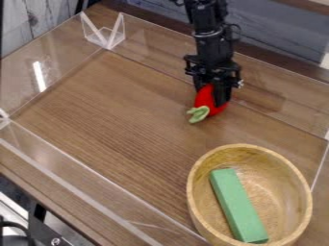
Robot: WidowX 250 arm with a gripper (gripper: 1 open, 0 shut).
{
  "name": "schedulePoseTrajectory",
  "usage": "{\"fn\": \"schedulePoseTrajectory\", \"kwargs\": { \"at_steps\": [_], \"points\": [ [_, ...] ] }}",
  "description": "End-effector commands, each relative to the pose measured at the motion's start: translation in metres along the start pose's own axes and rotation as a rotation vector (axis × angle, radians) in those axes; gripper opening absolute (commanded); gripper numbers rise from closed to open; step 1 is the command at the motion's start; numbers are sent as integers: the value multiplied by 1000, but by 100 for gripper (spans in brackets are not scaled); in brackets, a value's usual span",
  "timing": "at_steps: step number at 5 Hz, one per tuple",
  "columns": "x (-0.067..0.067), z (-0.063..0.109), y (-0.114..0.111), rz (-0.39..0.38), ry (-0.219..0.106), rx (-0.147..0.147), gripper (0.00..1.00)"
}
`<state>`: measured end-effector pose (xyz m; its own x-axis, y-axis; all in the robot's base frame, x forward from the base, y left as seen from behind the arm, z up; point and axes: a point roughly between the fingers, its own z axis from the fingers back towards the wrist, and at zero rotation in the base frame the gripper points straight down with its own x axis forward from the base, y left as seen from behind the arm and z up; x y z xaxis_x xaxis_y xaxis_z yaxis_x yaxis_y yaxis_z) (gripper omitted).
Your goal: Move the red object to the right side of the table
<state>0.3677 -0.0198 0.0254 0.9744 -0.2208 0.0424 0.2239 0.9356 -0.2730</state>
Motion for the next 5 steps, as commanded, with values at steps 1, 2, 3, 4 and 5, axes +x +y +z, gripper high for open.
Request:
{"fn": "schedulePoseTrajectory", "kwargs": {
  "at_steps": [1, 2, 3, 4, 5],
  "points": [
    [6, 12, -8, 2, -45, 12, 0],
    [4, 10, 0, 37, -46, 14, 0],
    [3, 13, 2, 66, -46, 16, 0],
    [2, 15, 3, 92, -43, 20, 0],
    [2, 17, 5, 116, -39, 24, 0]
  ]
}}
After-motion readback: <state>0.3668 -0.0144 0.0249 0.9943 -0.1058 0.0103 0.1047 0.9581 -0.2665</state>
